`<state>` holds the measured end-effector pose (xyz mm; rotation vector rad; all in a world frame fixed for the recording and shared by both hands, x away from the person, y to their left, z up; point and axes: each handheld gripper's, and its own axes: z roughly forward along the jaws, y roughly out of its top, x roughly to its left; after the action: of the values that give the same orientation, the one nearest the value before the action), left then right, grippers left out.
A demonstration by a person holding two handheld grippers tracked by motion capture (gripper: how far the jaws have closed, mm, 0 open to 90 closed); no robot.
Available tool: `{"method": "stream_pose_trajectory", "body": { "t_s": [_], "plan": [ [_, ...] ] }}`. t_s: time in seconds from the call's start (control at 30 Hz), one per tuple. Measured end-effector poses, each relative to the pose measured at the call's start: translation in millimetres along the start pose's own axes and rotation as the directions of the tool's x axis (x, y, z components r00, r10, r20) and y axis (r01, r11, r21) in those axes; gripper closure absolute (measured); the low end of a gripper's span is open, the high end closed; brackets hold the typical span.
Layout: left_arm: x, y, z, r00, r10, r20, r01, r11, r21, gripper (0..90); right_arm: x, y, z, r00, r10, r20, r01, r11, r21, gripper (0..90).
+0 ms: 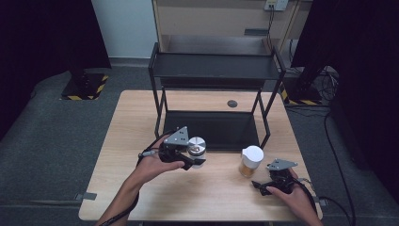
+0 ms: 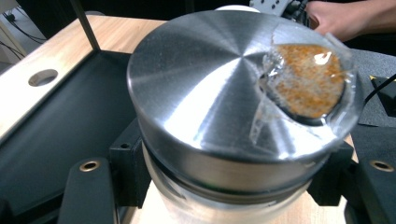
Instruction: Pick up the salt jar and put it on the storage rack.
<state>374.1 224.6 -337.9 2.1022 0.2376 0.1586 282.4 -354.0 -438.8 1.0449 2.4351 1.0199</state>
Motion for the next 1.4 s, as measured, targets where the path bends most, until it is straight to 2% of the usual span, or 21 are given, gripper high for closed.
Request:
{"method": "stream_pose_trajectory", "body": {
  "t_s": [0.3,0.33,0.43,0.57,0.7,0.83,1.13,1.4],
  "plan": [
    [21.6,37.5,-13.8,0.9993,0.033,-0.016,-0.033,0.9994,0.0,29.7,0.0,0.0,0.0,1.0,0.0,0.0,0.0,1.0,0.0,1.5],
    [21.6,37.5,-13.8,0.9993,0.033,-0.016,-0.033,0.9994,0.0,29.7,0.0,0.0,0.0,1.0,0.0,0.0,0.0,1.0,0.0,1.5],
    [31.4,52.7,-20.0,0.999,0.036,-0.026,-0.036,0.9993,0.006,29.7,0.0,0.0,0.0,1.0,0.0,0.0,0.0,1.0,0.0,1.5],
    [37.4,63.6,-21.7,0.9988,0.031,-0.039,-0.03,0.9994,0.013,29.8,0.0,0.0,0.0,1.0,0.0,0.0,0.0,1.0,0.0,1.5],
    [45.8,73.5,-23.7,0.9989,0.03,-0.037,-0.03,0.9995,-0.004,29.8,0.0,0.0,0.0,1.0,0.001,0.0,-0.001,1.0,0.0,1.5],
    [50.9,85.0,-25.7,0.9982,0.041,-0.043,-0.042,0.9991,-0.001,29.8,0.1,-0.1,0.0,1.0,0.001,0.0,-0.001,1.0,-0.001,1.5],
    [60.7,105.7,-37.6,0.9971,0.04,-0.064,-0.041,0.9992,-0.005,29.8,0.0,-0.2,0.1,1.0,0.0,0.0,0.0,1.0,-0.001,1.5],
    [63.5,126.7,-53.0,0.995,0.048,-0.087,-0.049,0.9988,-0.005,29.8,0.0,-0.2,0.1,1.0,0.0,0.0,0.0,1.0,-0.001,1.5]
  ]
}}
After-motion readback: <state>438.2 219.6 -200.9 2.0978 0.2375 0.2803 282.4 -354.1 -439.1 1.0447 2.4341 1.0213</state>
